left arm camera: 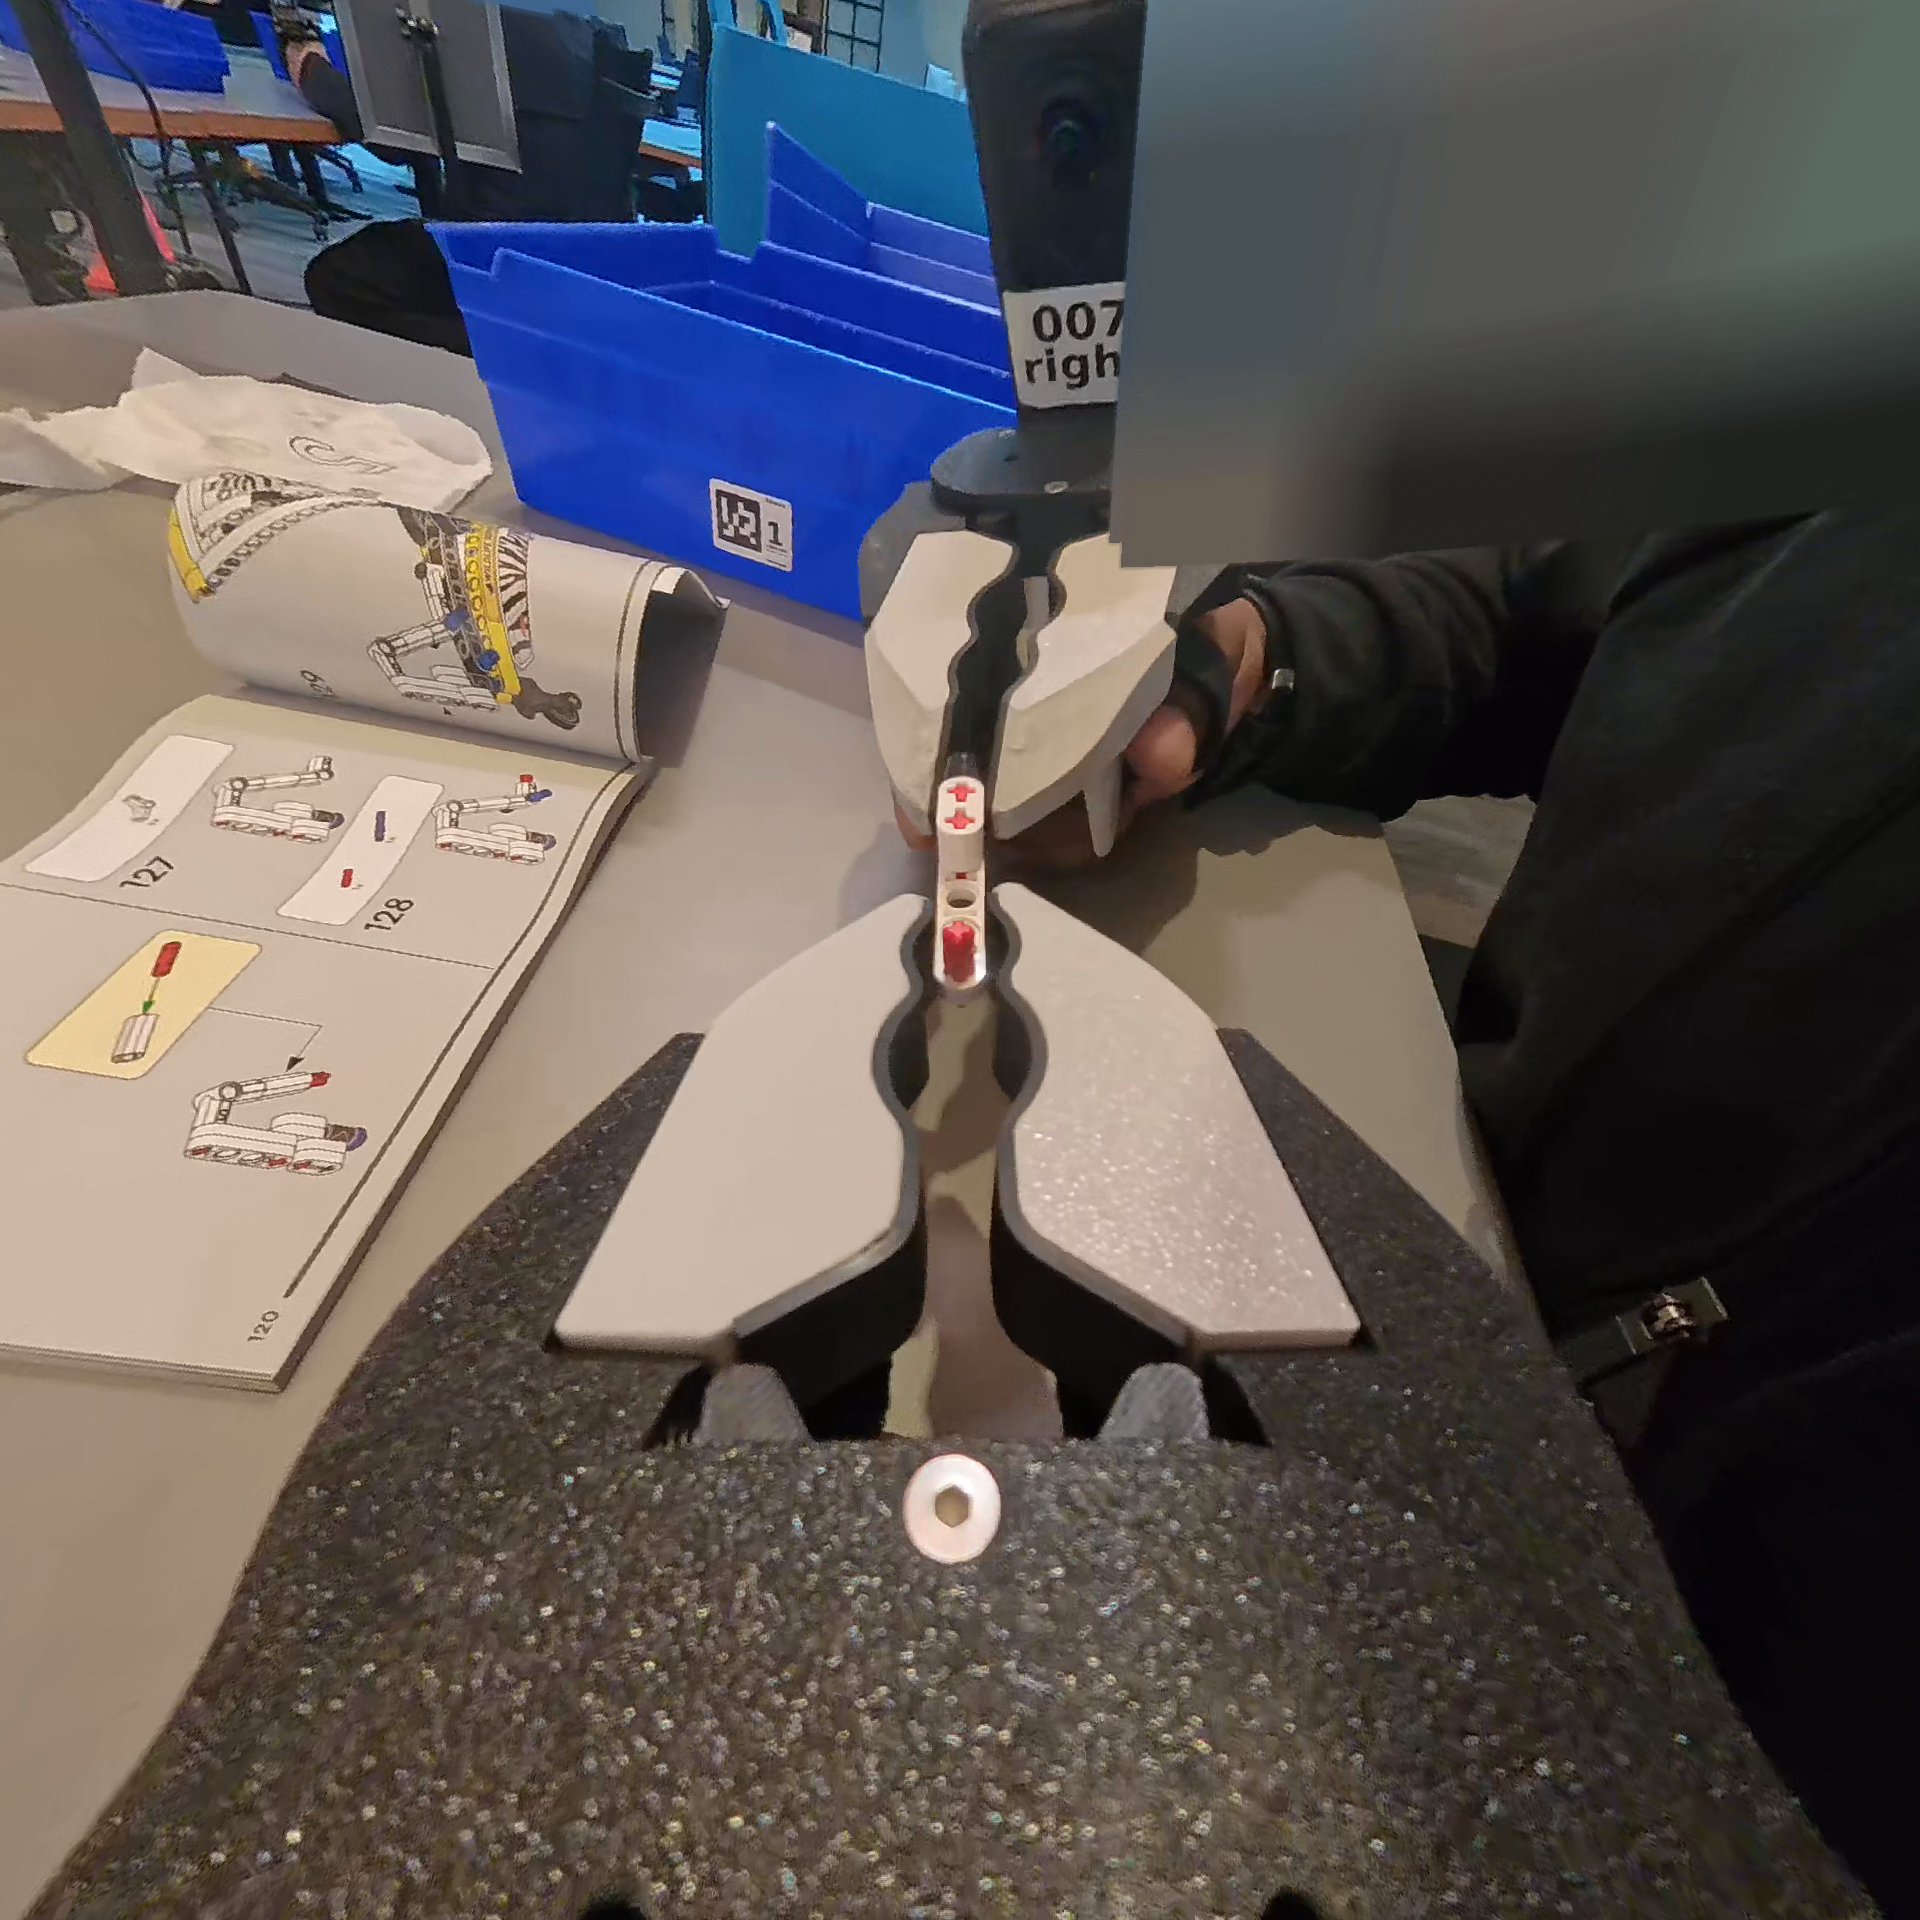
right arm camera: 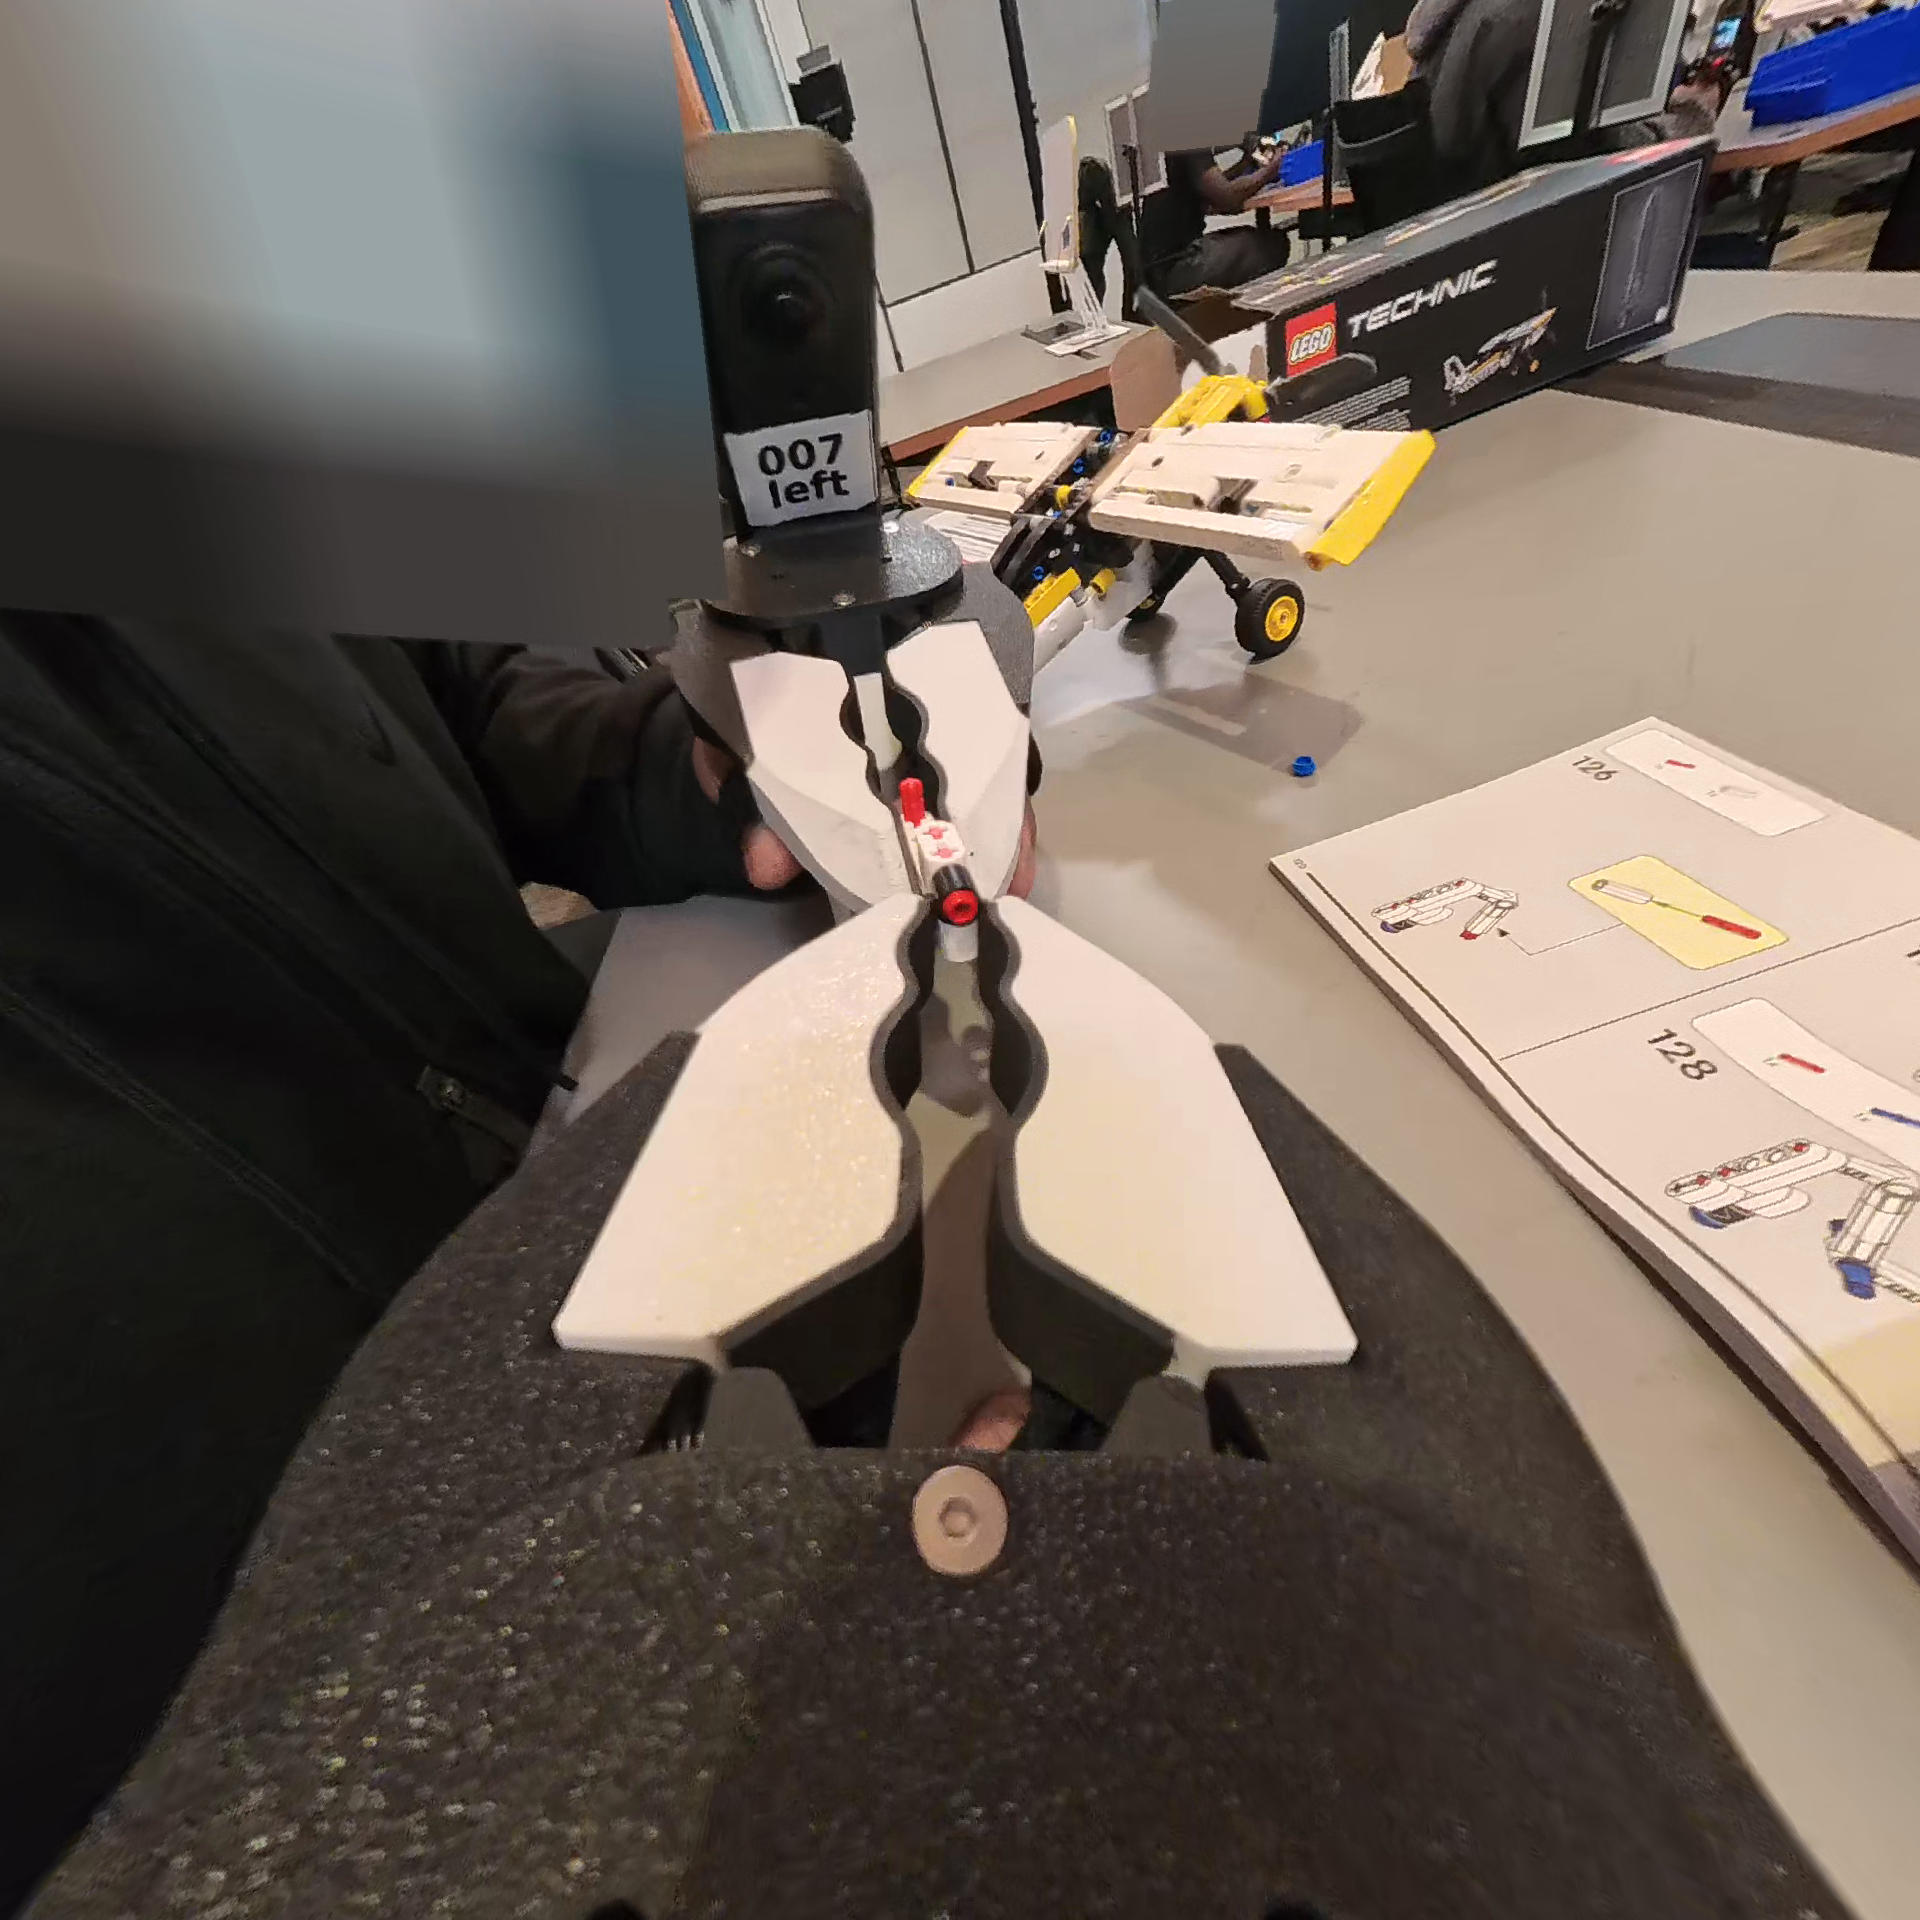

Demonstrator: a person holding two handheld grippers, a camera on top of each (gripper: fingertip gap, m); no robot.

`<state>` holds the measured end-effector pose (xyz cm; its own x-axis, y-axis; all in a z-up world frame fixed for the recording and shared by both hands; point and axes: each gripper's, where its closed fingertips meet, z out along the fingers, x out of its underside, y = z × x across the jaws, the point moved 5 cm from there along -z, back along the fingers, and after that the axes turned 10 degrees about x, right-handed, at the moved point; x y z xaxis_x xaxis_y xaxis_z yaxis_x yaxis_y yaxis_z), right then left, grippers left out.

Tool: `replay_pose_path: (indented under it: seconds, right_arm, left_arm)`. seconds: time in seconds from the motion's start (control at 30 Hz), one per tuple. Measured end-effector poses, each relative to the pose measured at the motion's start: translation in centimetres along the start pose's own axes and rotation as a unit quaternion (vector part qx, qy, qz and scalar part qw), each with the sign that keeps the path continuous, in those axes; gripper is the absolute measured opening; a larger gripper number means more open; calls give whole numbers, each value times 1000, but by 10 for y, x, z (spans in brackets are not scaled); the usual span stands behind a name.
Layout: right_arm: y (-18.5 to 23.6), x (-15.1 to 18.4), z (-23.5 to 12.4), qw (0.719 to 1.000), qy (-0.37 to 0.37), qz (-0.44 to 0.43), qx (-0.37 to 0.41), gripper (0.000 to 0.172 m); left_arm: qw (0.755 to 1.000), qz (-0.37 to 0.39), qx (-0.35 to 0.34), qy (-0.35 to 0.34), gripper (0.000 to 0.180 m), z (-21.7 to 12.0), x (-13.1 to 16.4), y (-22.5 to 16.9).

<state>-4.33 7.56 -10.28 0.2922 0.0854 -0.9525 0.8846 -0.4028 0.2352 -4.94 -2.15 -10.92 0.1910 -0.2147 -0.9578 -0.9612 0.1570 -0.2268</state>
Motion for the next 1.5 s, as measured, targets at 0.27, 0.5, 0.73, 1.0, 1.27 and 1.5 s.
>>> replay_pose_path:
  seconds: [0.27,0.5,0.73,1.0,1.27,1.5]
  right_arm:
    - [3,10,4,955,91,-270,87,21]
    - [15,30,21,849,158,-484,138,14]
    - [10,39,27,808,198,-522,191,7]
    - [12,41,31,801,220,-512,218,7]
    - [37,23,24,794,124,-554,218,7]
    - [14,38,15,799,172,-526,237,7]
  left_arm:
    - [970,147,-95,169,8,5,16,2]
    - [904,292,-153,274,8,12,25,-5]
    - [819,401,-224,343,18,17,35,-1]
    - [730,489,-253,405,9,23,39,1]
    - [711,458,-271,460,9,16,47,16]
    - [777,380,-281,416,9,14,44,20]
